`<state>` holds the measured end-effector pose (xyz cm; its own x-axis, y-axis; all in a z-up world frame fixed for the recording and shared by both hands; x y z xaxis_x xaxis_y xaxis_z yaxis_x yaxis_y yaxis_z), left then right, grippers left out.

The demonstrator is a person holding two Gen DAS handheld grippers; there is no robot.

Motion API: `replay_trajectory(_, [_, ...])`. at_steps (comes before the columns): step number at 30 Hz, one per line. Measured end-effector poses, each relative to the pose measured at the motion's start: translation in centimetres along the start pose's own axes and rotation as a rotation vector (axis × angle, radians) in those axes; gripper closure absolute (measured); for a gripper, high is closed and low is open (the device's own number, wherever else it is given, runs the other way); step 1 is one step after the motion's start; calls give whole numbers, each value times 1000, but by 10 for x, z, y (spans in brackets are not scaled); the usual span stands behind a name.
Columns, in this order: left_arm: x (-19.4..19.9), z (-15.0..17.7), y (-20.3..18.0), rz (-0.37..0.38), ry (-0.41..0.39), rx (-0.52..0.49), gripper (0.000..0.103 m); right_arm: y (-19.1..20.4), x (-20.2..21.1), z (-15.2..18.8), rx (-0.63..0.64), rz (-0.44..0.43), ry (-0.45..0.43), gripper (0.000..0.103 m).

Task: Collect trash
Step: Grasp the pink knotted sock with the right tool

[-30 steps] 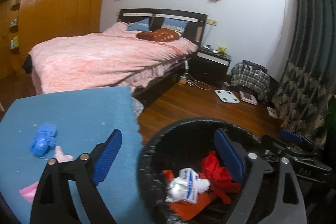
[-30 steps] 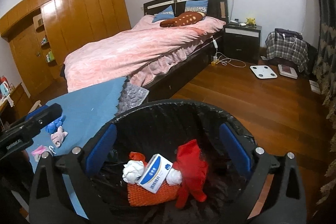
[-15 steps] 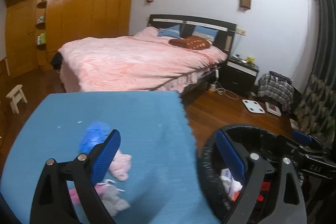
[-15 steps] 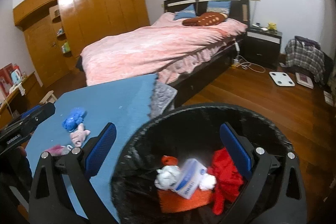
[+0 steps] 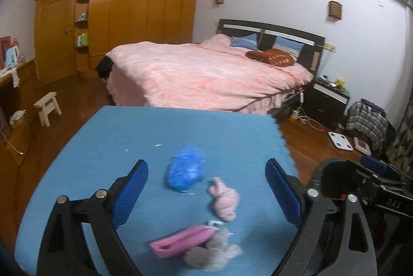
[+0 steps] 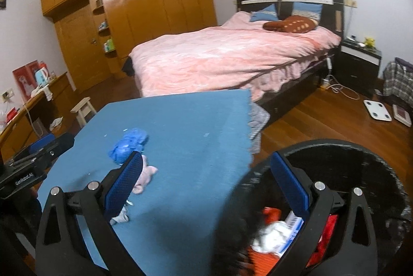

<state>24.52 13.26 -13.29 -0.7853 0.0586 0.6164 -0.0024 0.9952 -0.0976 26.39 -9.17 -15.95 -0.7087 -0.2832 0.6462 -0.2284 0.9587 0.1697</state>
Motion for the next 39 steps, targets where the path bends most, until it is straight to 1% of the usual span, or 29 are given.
replay_trajectory(6, [-12,9,44,-47,17,33,13,34,-33,1,33,-30,28,7])
replay_trajectory(12, [-25,20,78,-81,37,63,13,63,-72,7,72,-48,65,7])
replay_trajectory(19, [-41,31,105,-97,67,83,13,85,-112,19,103,-58,119,7])
replay_trajectory(25, [-51,37,111,-98,89,77,13,94,-131,31,113,-61,163,8])
replay_trajectory(29, [-56,40,112,-96,94,78,13,97,-138,36,118,-66,180,14])
replay_trajectory(31, [-58,41,114,-96,96,77,13,99,-141,37,119,-72,188,20])
replay_trajectory(35, [-61,42,113,-94,98,74,13,103,-146,39,126,-84,212,24])
replay_trajectory(37, [-62,43,114,-95,100,73,13,107,-150,42,131,-97,234,34])
replay_trajectory(38, [-63,43,114,-94,101,72,13,108,-151,43,135,-102,242,35])
replay_trajectory(39, [-63,43,115,-94,102,72,13,110,-152,44,140,-108,249,39])
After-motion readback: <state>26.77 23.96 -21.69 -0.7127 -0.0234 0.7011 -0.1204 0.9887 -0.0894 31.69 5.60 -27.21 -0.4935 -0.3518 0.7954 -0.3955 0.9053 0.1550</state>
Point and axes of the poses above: each gripper's, at about its wrist camera, not at the fingertips, and x roughly against the way its jaws point, y to its left, z to its underside, the point moved 8 cm from there along -x, roughly the way its jaws point, and after that the axes turned 7 degrees about y, right-handed, at the moved point
